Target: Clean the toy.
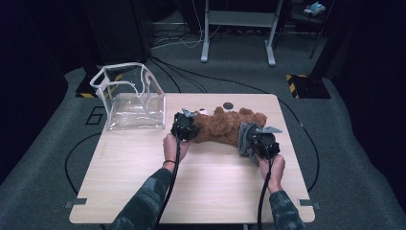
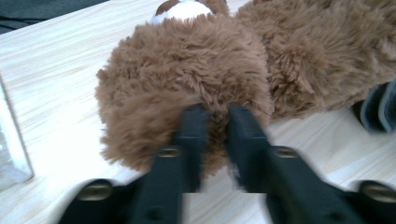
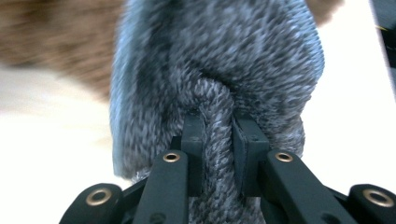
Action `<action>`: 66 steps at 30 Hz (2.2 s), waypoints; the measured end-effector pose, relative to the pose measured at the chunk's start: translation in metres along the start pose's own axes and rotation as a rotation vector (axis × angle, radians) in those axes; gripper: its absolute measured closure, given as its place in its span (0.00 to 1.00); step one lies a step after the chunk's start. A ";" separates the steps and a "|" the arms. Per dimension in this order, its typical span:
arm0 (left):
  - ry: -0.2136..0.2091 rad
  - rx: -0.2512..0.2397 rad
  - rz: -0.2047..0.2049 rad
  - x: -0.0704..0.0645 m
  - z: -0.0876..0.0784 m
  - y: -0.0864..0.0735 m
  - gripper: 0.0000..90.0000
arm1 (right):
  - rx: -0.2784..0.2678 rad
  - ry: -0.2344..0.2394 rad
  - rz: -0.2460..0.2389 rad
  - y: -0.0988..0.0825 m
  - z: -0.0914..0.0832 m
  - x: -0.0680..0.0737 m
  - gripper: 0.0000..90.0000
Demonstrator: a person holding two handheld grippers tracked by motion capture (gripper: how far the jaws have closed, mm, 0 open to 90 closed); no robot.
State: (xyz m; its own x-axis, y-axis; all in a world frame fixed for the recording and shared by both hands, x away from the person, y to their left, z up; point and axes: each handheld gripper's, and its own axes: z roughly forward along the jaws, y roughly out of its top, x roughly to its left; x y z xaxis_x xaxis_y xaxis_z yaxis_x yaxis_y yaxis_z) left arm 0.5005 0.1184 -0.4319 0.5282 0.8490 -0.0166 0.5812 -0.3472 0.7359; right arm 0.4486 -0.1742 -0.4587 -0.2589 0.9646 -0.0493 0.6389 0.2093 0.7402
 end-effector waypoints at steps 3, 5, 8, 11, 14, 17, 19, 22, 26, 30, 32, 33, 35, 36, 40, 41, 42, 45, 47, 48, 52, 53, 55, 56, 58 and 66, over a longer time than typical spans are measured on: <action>0.012 -0.007 0.003 -0.001 -0.004 -0.003 0.56 | -0.016 0.064 -0.047 -0.008 -0.012 0.021 0.86; 0.028 -0.011 0.010 -0.001 -0.005 -0.007 0.45 | -0.025 0.099 -0.079 -0.011 -0.015 0.035 0.86; 0.029 -0.007 -0.002 0.003 -0.004 -0.019 0.35 | -0.034 0.136 -0.111 -0.007 -0.011 0.049 0.86; 0.030 -0.011 -0.016 0.011 -0.004 -0.034 0.29 | -0.020 0.119 -0.106 0.001 0.000 0.049 0.86; 0.043 -0.004 -0.023 0.018 -0.004 -0.047 0.24 | 0.008 0.069 -0.045 0.005 0.013 0.037 0.86; 0.057 -0.004 -0.037 0.023 -0.004 -0.057 0.19 | 0.033 0.012 -0.004 0.002 0.020 0.023 0.86; 0.058 0.000 -0.052 0.028 -0.005 -0.065 0.17 | 0.057 -0.012 0.034 -0.005 0.020 0.010 0.86; 0.065 0.008 -0.056 0.033 -0.004 -0.079 0.17 | 0.054 -0.003 0.007 -0.012 0.015 0.012 0.86; 0.076 0.033 -0.068 0.036 0.000 -0.093 0.16 | 0.050 0.063 -0.073 -0.023 0.003 0.033 0.86; 0.097 0.044 -0.067 0.040 0.003 -0.104 0.15 | 0.021 0.148 -0.145 -0.023 -0.005 0.063 0.86; 0.093 0.068 -0.069 0.046 0.003 -0.108 0.14 | 0.008 0.194 -0.189 -0.018 -0.005 0.080 0.86; 0.093 0.068 -0.069 0.046 0.003 -0.108 0.14 | 0.008 0.194 -0.189 -0.018 -0.005 0.080 0.86; 0.111 0.065 -0.067 0.048 0.002 -0.111 0.14 | -0.009 0.232 -0.217 -0.012 -0.006 0.097 0.86; 0.118 0.062 -0.068 0.049 0.002 -0.113 0.14 | -0.016 0.238 -0.246 -0.009 -0.007 0.103 0.86; 0.126 0.055 -0.067 0.054 0.003 -0.120 0.14 | -0.050 0.246 -0.299 0.014 -0.005 0.128 0.85; 0.127 0.042 -0.061 0.057 0.003 -0.122 0.14 | -0.076 0.233 -0.293 0.030 -0.002 0.135 0.85; 0.127 0.042 -0.061 0.057 0.003 -0.122 0.14 | -0.076 0.233 -0.293 0.030 -0.002 0.135 0.85; 0.121 0.031 -0.064 0.060 0.002 -0.124 0.14 | -0.093 0.193 -0.259 0.057 0.007 0.138 0.85; 0.113 0.021 -0.075 0.062 0.003 -0.126 0.13 | -0.096 0.158 -0.222 0.069 0.017 0.135 0.84; 0.116 -0.001 -0.087 0.061 0.003 -0.127 0.13 | -0.096 0.158 -0.222 0.069 0.017 0.135 0.84; 0.115 -0.005 -0.082 0.061 0.003 -0.128 0.14 | -0.070 0.159 -0.214 0.072 0.029 0.138 0.84; 0.113 -0.001 -0.076 0.061 0.003 -0.128 0.14 | -0.049 0.173 -0.212 0.069 0.033 0.141 0.85; 0.113 -0.001 -0.077 0.061 0.003 -0.128 0.14 | -0.024 0.194 -0.224 0.062 0.038 0.144 0.85; 0.113 -0.002 -0.077 0.061 0.003 -0.128 0.14 | 0.022 0.208 -0.227 0.054 0.043 0.147 0.85; 0.113 -0.001 -0.076 0.061 0.003 -0.128 0.14 | 0.080 0.227 -0.246 0.042 0.050 0.149 0.85; 0.126 -0.008 -0.072 0.058 0.003 -0.128 0.14 | 0.052 0.263 -0.229 0.037 0.036 0.144 0.85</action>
State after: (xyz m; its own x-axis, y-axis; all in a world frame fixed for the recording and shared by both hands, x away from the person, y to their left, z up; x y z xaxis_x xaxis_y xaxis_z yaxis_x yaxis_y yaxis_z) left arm 0.4587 0.2114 -0.5289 0.4035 0.9149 0.0154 0.6091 -0.2811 0.7416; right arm 0.4614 -0.0218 -0.4627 -0.5733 0.8188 -0.0302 0.5773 0.4299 0.6942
